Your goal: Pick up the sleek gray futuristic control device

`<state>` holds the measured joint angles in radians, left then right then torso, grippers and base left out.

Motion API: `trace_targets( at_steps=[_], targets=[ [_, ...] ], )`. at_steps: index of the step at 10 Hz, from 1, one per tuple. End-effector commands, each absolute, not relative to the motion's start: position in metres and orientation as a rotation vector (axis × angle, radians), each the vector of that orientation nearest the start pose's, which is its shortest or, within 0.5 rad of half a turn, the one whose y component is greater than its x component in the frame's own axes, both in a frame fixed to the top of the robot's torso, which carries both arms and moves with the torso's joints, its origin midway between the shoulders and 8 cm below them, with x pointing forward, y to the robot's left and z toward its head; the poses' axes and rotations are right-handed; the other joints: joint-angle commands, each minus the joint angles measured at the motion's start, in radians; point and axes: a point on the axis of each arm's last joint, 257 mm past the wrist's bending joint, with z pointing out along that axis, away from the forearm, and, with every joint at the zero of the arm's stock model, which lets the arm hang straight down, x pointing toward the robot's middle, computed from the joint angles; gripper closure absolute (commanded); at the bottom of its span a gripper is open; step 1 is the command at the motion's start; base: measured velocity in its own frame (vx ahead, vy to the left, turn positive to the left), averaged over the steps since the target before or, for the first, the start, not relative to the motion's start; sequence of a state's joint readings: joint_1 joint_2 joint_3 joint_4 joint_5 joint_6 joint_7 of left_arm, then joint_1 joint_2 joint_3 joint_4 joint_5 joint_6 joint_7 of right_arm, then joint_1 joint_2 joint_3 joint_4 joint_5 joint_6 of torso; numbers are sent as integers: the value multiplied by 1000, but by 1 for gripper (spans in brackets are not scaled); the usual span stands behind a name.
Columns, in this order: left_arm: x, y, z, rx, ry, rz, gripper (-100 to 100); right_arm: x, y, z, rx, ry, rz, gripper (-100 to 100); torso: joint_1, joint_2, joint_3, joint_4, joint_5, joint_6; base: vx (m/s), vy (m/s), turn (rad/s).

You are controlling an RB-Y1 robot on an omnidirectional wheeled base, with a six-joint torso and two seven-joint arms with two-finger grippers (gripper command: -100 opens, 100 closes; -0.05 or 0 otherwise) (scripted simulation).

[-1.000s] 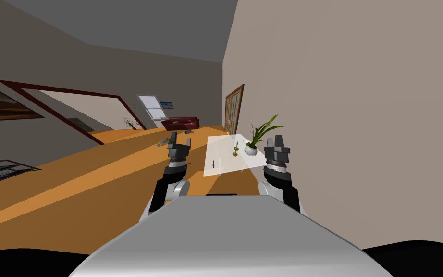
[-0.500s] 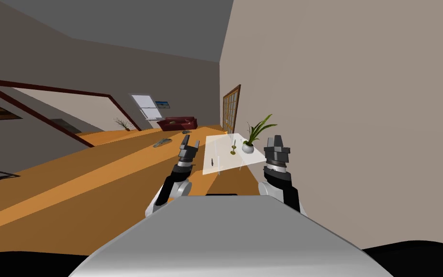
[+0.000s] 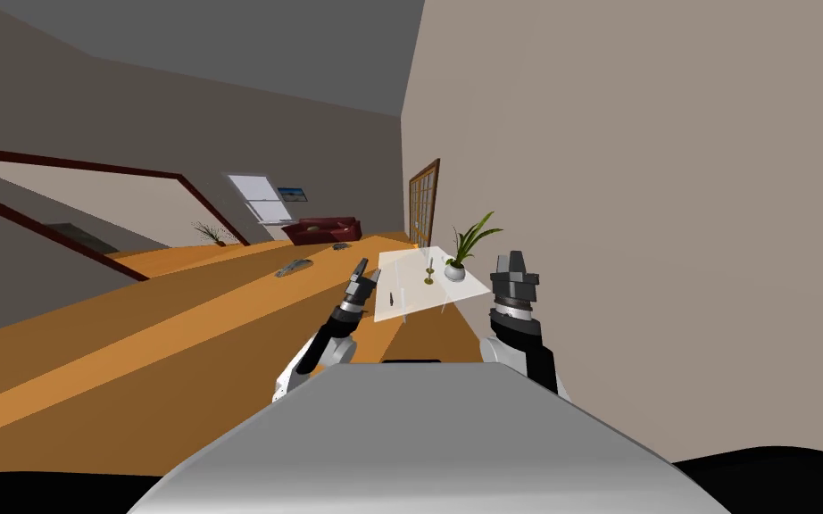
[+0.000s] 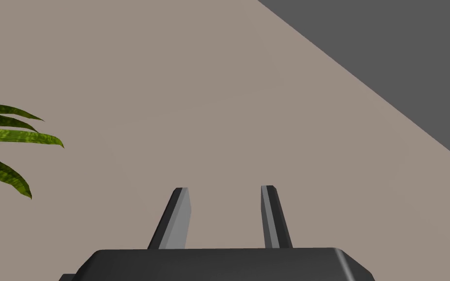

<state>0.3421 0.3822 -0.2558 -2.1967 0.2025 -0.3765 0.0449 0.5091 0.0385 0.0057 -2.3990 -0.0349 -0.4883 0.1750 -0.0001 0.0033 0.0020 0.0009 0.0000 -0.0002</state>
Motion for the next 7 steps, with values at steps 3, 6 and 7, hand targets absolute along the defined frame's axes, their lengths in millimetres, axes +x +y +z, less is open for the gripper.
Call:
trace_targets(
  at_steps=[3,6,7],
  targets=[
    [396,149,-63,-641,1125,-1690,-100,318,-282,71,568,531,1180,0,-1,-2,-1,0,0,0,-21,-19,-101],
    [401,142,-114,-662,1283,-1665,-100,318,-282,71,568,531,1180,0,-1,-2,-1,0,0,0,-24,-27,-142],
    [402,141,-143,-690,1355,-1647,-100,318,-282,71,568,530,1180,0,-1,-2,-1,-1,0,0,-16,-43,-229]
  ],
)
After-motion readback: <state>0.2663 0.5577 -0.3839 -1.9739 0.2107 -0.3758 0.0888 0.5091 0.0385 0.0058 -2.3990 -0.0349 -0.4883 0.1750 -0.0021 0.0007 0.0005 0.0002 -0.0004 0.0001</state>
